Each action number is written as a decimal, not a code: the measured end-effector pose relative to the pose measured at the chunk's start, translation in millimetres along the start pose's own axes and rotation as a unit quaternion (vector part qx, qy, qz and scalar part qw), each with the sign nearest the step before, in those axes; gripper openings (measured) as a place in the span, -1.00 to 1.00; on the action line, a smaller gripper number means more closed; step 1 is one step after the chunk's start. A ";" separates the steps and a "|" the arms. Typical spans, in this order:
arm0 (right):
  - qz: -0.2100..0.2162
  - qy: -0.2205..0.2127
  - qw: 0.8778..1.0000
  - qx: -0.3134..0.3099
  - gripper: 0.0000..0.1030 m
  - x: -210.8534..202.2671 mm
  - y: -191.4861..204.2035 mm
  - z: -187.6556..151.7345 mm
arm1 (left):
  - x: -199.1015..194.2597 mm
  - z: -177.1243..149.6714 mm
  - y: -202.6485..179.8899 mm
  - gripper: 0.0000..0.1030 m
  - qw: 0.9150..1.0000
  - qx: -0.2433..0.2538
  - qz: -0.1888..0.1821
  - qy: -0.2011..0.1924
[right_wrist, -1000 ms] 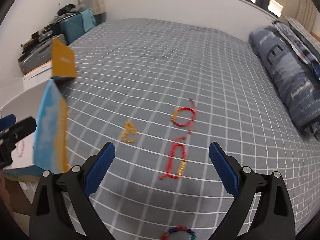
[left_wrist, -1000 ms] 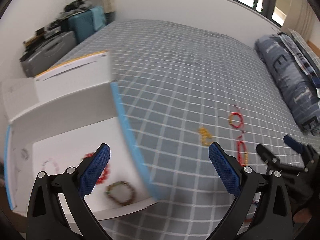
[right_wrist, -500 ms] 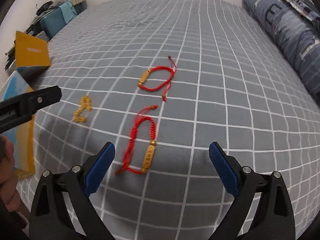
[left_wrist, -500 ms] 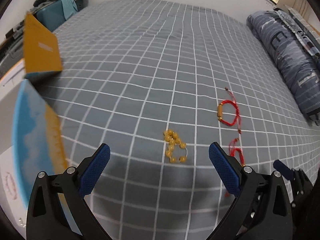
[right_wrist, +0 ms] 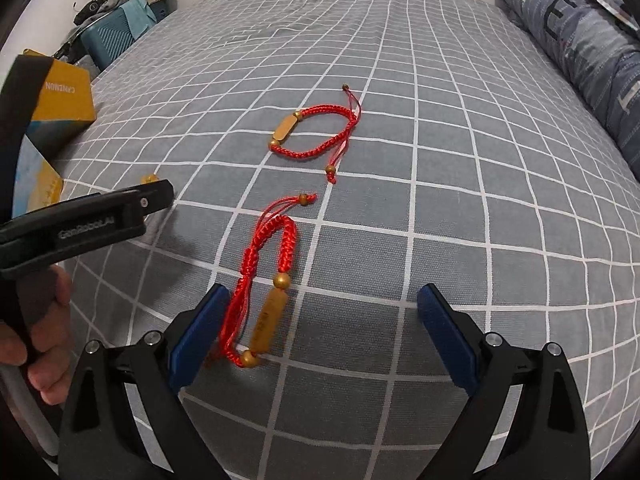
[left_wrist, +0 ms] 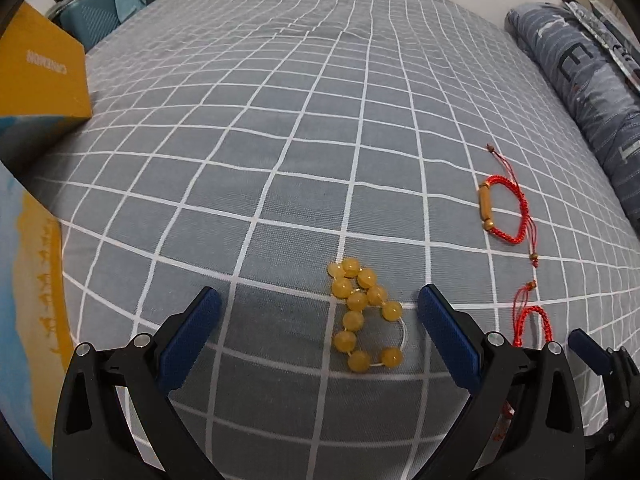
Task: Organize jewelry
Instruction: 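Move both tools toward the amber beads and red string bracelets, then grasp amber bead bracelet with left tool while right tool grasps red string bracelet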
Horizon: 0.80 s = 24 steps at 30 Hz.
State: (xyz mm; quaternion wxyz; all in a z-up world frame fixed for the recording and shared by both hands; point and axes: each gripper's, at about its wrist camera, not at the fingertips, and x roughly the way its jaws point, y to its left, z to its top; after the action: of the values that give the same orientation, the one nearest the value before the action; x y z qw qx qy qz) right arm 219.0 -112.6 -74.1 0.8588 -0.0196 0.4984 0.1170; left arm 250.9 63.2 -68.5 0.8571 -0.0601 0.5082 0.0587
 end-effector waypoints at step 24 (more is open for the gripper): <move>-0.023 -0.008 0.999 -0.023 -0.84 -9.4 2.0 -1.7 | -14.5 -11.9 -17.1 -0.82 0.999 0.045 0.020 -0.013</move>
State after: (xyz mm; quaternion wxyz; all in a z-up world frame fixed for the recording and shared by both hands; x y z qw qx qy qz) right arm 212.6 -112.6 -66.7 0.8647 -0.0500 0.4877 0.1089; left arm 236.5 43.9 -60.8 0.8642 -0.0108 0.5003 0.0535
